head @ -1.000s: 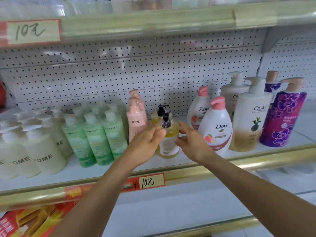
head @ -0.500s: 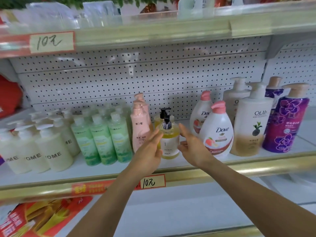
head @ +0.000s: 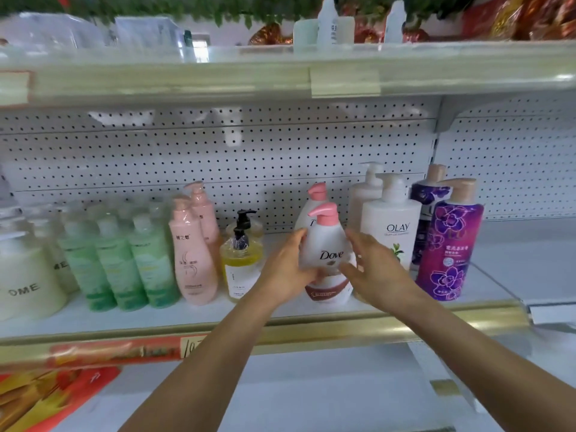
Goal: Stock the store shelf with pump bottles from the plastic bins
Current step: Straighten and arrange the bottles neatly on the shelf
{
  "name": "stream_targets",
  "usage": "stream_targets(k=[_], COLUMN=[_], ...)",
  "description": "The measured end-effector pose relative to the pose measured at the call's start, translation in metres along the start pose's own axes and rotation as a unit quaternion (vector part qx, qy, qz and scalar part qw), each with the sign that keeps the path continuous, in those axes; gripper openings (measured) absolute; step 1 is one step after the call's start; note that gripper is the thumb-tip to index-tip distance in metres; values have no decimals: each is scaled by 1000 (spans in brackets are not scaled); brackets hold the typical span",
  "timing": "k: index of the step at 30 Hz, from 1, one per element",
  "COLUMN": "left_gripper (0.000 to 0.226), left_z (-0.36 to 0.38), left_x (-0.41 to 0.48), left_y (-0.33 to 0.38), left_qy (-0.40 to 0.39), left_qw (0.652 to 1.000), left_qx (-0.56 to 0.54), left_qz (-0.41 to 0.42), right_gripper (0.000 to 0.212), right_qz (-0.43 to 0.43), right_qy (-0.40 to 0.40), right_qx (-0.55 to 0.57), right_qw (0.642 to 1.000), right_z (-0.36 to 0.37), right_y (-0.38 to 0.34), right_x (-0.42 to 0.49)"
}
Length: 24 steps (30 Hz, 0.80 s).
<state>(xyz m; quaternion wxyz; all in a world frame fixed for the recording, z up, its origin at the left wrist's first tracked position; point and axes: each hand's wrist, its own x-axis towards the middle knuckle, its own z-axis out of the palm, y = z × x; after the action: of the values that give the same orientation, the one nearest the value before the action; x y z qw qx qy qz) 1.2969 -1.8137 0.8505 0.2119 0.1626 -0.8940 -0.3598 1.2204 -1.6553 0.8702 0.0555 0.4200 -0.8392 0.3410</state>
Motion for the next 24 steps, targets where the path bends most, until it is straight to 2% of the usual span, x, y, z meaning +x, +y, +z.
stream_targets(k=[3, 8, 15, 21, 24], left_gripper=[85, 90, 93, 83, 56], left_z=[4, -7, -35, -41, -64], left_x=[9, 20, 35, 41, 52], left_y=[2, -4, -12, -10, -8], left_qy=[-8, -49, -69, -109, -140], left_qw=[1000, 998, 991, 980, 962], left_qx=[30, -21, 116, 165, 235], left_qz=[-7, -21, -7, -12, 10], right_gripper=[50, 45, 48, 46, 48], right_qz=[21, 2, -23, -32, -39], right_qy=[-21, -18, -35, -57, -78], right_qx=[-2, -16, 0, -6, 5], right_qw=[1000, 1000, 999, 998, 996], right_z=[8, 13, 25, 21, 11], right_y=[5, 9, 4, 4, 3], right_x=[-4, 5, 28, 37, 41])
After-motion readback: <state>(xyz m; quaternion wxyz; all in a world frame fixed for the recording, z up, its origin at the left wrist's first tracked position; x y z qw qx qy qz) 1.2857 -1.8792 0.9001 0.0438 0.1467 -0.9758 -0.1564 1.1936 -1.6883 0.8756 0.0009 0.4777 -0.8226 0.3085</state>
